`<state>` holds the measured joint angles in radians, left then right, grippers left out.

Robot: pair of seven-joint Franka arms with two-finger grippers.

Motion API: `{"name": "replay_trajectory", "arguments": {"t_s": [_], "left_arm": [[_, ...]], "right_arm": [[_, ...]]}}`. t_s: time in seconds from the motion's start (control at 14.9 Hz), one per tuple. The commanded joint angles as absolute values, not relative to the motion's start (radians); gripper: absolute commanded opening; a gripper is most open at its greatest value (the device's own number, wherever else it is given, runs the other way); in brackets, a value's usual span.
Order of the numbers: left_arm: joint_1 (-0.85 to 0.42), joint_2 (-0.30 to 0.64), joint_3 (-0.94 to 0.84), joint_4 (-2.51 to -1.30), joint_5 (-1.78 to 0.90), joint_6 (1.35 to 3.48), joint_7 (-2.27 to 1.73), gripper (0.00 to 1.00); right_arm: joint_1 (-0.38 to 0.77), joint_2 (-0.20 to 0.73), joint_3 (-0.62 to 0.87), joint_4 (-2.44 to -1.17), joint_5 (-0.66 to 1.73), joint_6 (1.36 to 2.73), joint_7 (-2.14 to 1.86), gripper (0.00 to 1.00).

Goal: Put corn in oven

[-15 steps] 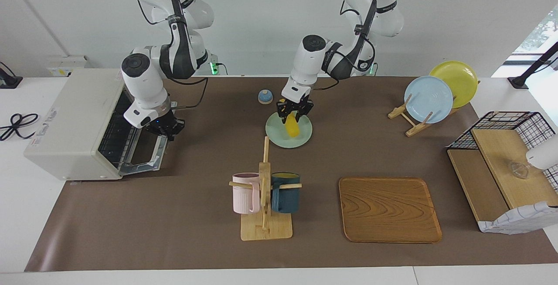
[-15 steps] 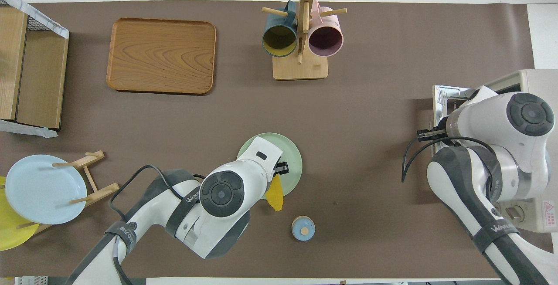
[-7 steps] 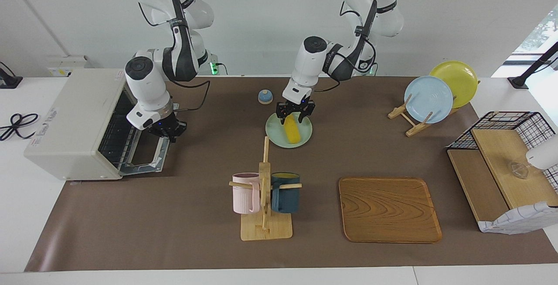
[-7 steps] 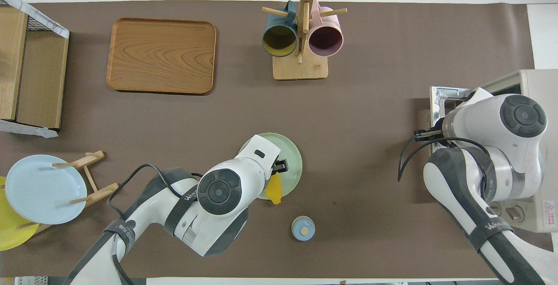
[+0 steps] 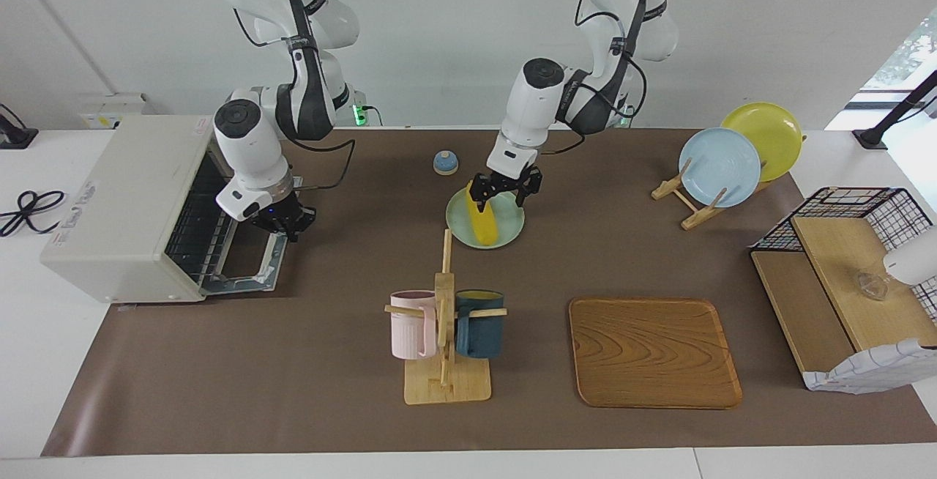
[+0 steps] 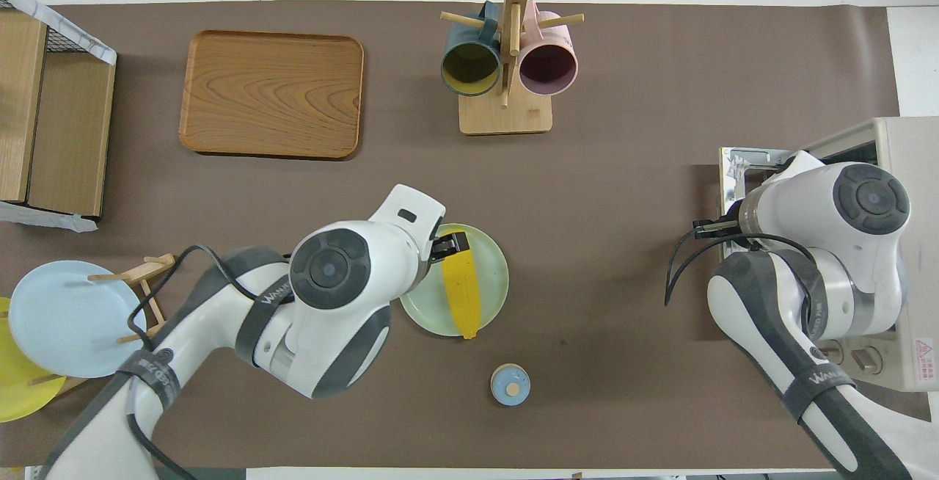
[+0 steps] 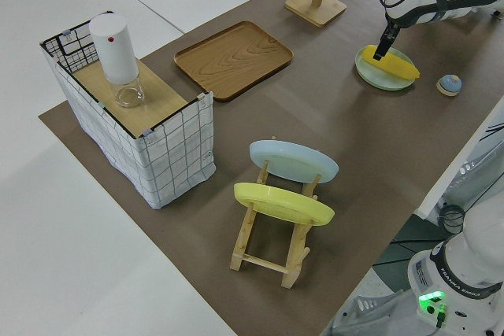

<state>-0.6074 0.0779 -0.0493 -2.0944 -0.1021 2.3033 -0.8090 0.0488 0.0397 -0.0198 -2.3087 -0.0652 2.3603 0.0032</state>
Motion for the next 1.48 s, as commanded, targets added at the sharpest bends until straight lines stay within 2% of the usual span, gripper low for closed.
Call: {"name": "replay_trajectory", "arguments": {"t_s": [0.0, 0.34, 0.81, 0.94, 1.01, 1.21, 1.28, 1.34, 1.41], "left_arm": [[-0.490, 0.066, -0.052, -1.939, -0.107, 2.065, -0.672, 1.00], [-0.321, -0.030, -0.051, -1.882, -0.091, 1.875, -0.481, 1.00], [-0.226, -0.144, -0.051, -1.873, -0.043, 1.662, -0.307, 1.00], [-0.210, -0.156, -0.051, -1.867, -0.023, 1.629, -0.299, 1.00], [-0.209, -0.155, -0.051, -1.850, -0.015, 1.605, -0.295, 1.00], [-0.196, -0.111, -0.052, -1.742, -0.015, 1.519, -0.279, 1.00], [-0.175, -0.086, -0.063, -1.705, -0.018, 1.497, -0.276, 1.00], [-0.163, -0.066, -0.067, -1.677, -0.024, 1.483, -0.278, 1.00], [-0.161, -0.054, -0.067, -1.654, -0.025, 1.476, -0.278, 1.00]], "right_arm": [[0.043, 0.049, -0.040, -2.353, -0.101, 2.417, 0.034, 0.00], [0.061, 0.074, -0.038, -2.352, -0.101, 2.433, 0.061, 0.00], [0.127, 0.074, -0.038, -2.346, -0.101, 2.434, 0.138, 0.00], [0.207, 0.096, -0.038, -2.263, -0.100, 2.401, 0.146, 0.00], [0.248, 0.110, -0.038, -2.205, -0.089, 2.337, 0.173, 0.00], [0.288, 0.127, -0.029, -2.093, -0.049, 2.209, 0.235, 0.00], [0.320, 0.133, -0.026, -2.057, -0.032, 2.168, 0.265, 0.11], [0.333, 0.138, -0.025, -2.033, -0.026, 2.140, 0.314, 0.27], [0.340, 0.141, -0.023, -2.010, -0.023, 2.120, 0.339, 0.33]]}}
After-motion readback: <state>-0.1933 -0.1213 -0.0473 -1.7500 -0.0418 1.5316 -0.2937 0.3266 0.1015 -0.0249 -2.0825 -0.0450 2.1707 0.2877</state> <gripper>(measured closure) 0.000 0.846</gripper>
